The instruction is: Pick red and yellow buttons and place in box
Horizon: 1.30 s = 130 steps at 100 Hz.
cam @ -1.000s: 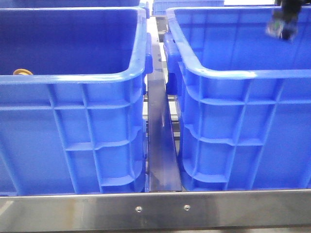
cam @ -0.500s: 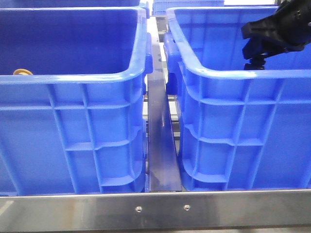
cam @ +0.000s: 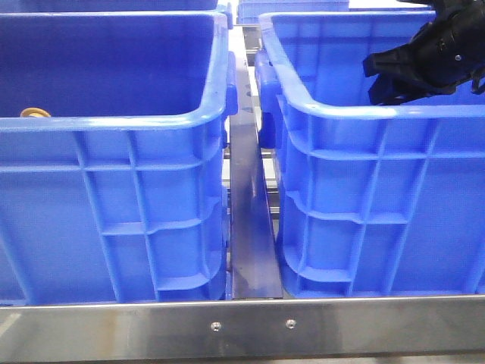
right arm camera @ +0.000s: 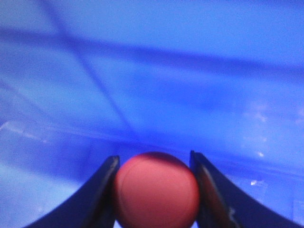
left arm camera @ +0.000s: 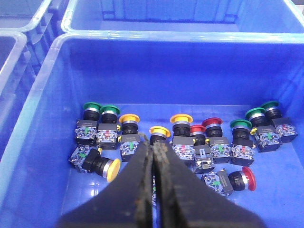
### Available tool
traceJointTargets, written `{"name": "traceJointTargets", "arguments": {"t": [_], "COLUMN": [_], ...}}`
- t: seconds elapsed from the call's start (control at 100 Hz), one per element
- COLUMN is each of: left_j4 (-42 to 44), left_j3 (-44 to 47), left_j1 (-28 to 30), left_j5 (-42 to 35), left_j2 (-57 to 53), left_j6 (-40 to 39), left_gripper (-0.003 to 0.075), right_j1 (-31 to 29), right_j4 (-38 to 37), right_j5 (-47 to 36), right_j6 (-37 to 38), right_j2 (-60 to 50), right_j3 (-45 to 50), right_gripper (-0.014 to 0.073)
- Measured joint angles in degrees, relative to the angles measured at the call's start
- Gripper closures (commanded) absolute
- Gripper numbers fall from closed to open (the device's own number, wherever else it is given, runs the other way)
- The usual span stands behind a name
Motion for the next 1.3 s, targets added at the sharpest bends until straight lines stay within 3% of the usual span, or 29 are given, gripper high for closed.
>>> {"name": "traceJointTargets", "arguments": {"t": [0.25, 0.37, 0.86, 1.3], "left_j4": [0.0, 0.0, 0.0, 0.0], "left_j3": [0.0, 0.0, 0.0, 0.0], "left_j1": [0.1, 0.1, 0.1, 0.1], "left_j5": [0.0, 0.0, 0.0, 0.0], "left_j2": [0.0, 0.0, 0.0, 0.0], "left_j6": [0.0, 0.0, 0.0, 0.0], "left_gripper": [0.0739, 0.0739, 0.0739, 0.0739], "right_j1": [0.0, 0.0, 0.0, 0.0], "right_j4": [0.0, -0.1, -0.3, 1.0], "right_j5": [1.0, 1.4, 1.9, -5.1], "right_j6": [0.0, 0.0, 0.1, 0.7], "right_j2": [-0.1, -0.1, -9.1, -38.0], "right_j3": [0.0, 0.2, 1.8, 20.2], "right_gripper": [0.0169, 0.0116, 0.0110, 0.0111]}}
